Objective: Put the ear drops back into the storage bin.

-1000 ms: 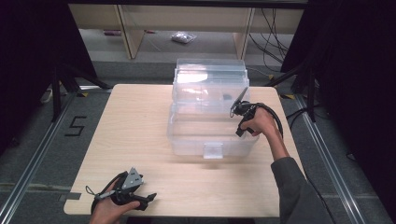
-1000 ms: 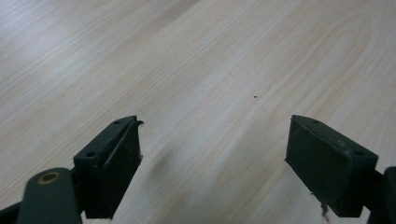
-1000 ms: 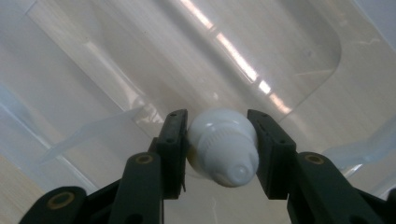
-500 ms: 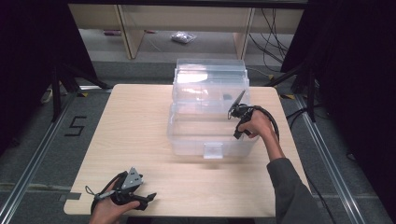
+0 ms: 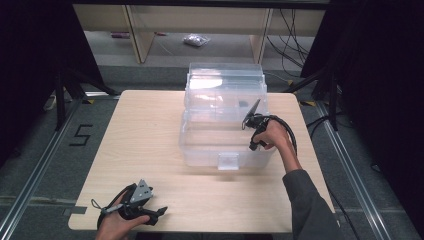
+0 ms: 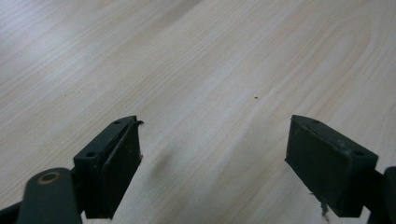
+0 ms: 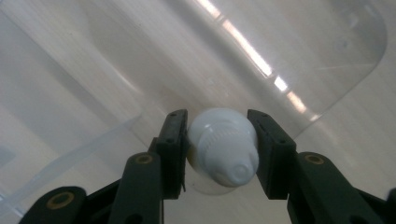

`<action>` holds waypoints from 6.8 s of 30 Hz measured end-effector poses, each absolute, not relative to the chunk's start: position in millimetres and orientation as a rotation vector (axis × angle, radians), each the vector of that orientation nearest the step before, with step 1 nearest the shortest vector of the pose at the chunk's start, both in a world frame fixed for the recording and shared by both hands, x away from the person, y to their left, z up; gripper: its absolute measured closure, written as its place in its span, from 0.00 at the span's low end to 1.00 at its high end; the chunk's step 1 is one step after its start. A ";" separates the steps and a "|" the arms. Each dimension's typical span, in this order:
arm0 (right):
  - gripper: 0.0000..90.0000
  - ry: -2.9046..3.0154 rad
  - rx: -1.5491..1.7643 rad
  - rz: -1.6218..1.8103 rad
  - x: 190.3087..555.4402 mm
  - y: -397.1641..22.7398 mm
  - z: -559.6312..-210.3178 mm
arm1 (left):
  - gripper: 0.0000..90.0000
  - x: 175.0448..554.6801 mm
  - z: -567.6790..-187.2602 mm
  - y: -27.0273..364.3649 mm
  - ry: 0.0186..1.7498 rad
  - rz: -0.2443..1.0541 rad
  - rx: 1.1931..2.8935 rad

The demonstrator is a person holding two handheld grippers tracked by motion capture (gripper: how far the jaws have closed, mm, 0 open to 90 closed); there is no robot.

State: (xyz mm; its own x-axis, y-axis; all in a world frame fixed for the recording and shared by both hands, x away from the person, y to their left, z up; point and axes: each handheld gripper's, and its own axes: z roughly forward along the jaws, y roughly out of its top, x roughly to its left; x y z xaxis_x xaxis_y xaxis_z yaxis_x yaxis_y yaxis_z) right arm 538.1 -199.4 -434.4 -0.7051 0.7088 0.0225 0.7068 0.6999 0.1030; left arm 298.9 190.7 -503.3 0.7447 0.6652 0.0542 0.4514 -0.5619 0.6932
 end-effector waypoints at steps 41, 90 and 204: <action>0.35 2.742 1.245 0.309 522.3 -206.7 -397.4 | 0.19 299.5 -503.6 191.1 0.836 0.408 2.268; 0.27 2.674 1.203 0.580 478.2 -210.4 -373.0 | 0.19 299.6 -503.7 191.8 0.846 0.411 2.262; 0.23 2.586 0.948 0.952 343.4 -225.8 -468.7 | 0.19 297.9 -503.6 190.0 0.852 0.404 2.256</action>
